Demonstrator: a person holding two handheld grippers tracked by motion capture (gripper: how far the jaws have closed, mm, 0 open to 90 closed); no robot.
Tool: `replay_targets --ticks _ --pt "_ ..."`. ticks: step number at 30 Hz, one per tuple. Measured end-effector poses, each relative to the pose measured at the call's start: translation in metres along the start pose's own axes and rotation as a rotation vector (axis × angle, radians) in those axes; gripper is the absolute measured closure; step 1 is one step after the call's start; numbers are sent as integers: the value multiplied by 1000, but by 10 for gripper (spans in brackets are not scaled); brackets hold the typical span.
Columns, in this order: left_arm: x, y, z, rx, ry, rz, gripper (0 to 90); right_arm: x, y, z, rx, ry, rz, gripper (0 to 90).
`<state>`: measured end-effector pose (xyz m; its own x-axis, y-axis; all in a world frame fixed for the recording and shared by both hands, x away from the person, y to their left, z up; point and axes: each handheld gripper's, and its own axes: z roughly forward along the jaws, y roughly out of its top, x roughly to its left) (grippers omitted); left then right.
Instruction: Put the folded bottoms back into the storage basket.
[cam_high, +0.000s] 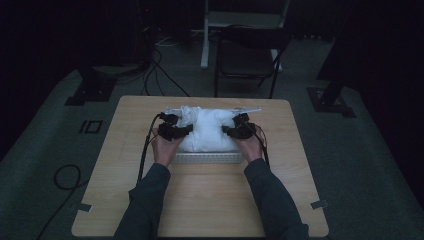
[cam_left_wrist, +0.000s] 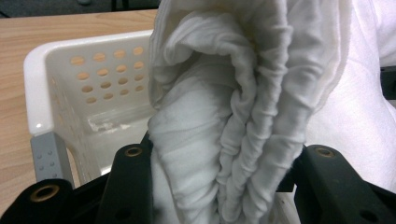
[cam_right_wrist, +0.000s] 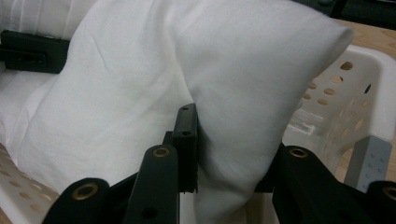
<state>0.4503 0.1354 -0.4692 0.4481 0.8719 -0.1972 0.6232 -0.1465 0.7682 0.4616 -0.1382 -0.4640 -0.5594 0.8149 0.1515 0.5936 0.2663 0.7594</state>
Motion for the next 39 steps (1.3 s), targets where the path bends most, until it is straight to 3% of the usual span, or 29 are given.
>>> replay_targets --ticks 20,39 --pt "-6 -7 3 29 18 7 546 0 -9 1 21 -4 -8 704" --pt "-21 -10 9 101 120 51 547 5 -17 7 50 -32 -30 702"
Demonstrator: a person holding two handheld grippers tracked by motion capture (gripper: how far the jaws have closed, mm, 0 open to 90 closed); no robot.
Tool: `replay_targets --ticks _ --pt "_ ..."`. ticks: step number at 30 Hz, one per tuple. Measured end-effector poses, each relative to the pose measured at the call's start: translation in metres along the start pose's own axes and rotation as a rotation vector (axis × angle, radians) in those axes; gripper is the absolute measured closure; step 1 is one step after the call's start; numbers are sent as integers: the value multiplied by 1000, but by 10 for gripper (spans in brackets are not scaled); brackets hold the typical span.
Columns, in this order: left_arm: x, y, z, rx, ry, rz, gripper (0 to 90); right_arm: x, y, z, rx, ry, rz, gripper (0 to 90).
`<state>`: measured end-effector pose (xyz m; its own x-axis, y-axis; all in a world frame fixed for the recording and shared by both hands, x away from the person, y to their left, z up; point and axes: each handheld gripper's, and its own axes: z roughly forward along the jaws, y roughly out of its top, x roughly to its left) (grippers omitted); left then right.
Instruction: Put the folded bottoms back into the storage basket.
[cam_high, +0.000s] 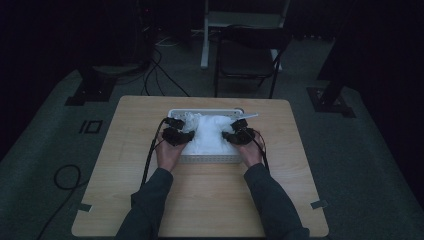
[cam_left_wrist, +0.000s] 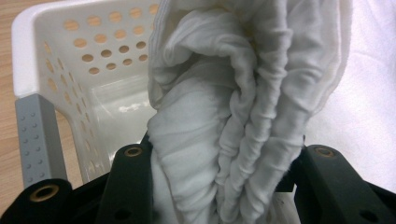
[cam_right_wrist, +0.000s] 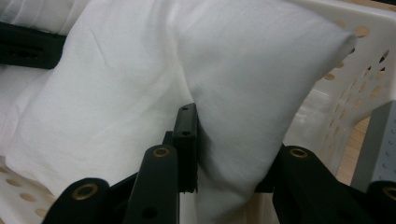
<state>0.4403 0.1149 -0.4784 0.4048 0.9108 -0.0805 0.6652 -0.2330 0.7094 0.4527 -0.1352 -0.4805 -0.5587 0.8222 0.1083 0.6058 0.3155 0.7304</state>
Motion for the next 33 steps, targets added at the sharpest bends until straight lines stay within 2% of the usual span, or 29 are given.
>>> replay_targets --ticks 4,14,20,24,29,33 --pt "-1 0 2 21 13 -5 548 2 -1 1 10 -15 -18 702" --pt "-2 -2 9 56 35 -2 549 1 -4 6 46 -19 -19 703" --pt "-4 -3 12 74 66 4 544 3 -4 10 67 -38 -36 705" --pt "-2 -3 12 88 57 -3 527 2 -4 11 83 -39 -33 704" --pt "-1 -3 12 99 78 8 481 1 -3 12 96 -39 -34 702" --pt "1 -4 9 94 86 0 444 1 -2 13 103 -39 -28 697"
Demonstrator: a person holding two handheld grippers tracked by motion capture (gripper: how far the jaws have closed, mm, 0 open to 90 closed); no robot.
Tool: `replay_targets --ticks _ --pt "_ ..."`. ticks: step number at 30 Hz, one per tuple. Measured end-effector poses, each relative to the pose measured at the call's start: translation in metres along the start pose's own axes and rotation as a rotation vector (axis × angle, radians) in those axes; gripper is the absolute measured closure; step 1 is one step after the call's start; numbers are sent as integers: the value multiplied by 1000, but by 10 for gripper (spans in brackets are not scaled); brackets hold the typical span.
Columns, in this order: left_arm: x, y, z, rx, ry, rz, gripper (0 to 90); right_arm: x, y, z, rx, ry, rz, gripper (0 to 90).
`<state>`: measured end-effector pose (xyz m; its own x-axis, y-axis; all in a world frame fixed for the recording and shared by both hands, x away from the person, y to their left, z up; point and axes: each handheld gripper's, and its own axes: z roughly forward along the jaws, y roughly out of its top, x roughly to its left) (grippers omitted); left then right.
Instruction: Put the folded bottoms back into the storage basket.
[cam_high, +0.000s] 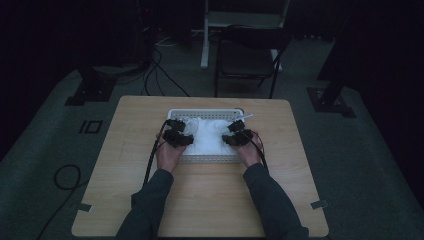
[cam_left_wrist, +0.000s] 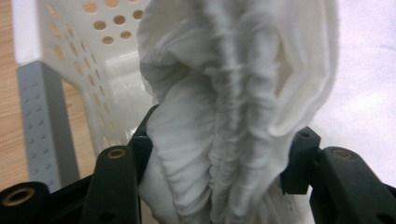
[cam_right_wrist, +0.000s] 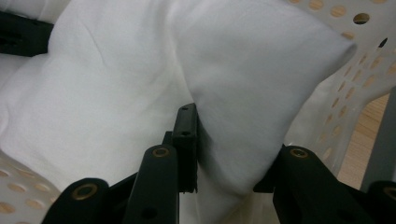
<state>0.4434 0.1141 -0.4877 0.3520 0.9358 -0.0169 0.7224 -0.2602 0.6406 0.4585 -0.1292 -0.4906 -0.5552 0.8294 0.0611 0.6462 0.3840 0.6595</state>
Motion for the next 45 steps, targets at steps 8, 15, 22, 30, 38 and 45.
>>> replay_targets --ticks 8,15,22,30,38,45 --pt "9 -6 -11 -63 -19 -19 425 0 1 1 18 -8 5 646" --pt "14 -8 -23 -132 28 -12 449 -1 2 -3 11 -57 2 558" --pt "23 -8 -39 -204 46 -44 551 -5 3 -18 -28 -90 -17 577" --pt "36 -18 -48 -259 -32 -53 516 -5 -7 -42 -113 -97 -25 570" --pt "43 -45 -64 -314 -62 -61 506 -18 -36 -68 -210 -100 44 566" --pt "52 -67 -75 -360 -63 -110 483 -32 -68 -82 -259 -116 135 554"
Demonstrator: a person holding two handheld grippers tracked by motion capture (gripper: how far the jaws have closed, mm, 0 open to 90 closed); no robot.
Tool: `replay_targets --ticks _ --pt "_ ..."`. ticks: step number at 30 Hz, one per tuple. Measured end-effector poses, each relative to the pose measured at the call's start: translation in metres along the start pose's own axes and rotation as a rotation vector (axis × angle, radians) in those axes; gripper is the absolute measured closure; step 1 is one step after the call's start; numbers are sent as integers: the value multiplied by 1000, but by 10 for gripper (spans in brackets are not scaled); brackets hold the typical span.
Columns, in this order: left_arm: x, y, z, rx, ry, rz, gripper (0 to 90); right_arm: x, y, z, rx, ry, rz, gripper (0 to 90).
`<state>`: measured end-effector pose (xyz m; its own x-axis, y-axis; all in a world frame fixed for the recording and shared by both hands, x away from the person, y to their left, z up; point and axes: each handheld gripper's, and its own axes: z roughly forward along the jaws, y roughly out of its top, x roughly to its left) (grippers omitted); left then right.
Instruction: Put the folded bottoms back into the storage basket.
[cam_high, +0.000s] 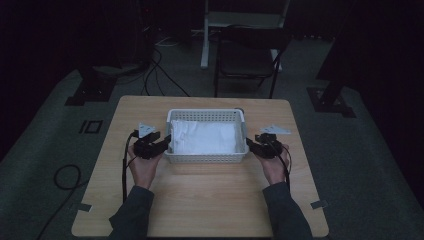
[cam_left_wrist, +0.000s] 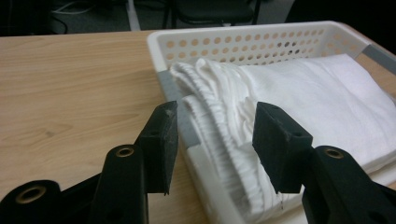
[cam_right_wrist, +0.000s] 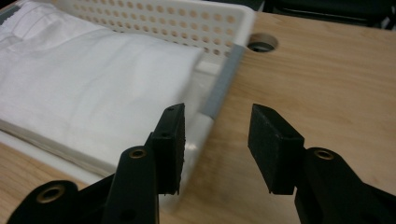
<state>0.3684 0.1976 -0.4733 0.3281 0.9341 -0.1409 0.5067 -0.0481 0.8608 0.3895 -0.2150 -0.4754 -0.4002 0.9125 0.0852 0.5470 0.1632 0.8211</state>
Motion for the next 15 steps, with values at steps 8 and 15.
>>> replay_targets --ticks 8,15 --pt "26 -19 -5 21 127 -30 454 -24 -24 -3 46 -47 50 527" --pt "45 -32 9 115 206 -80 427 -41 -41 0 81 -120 63 513"
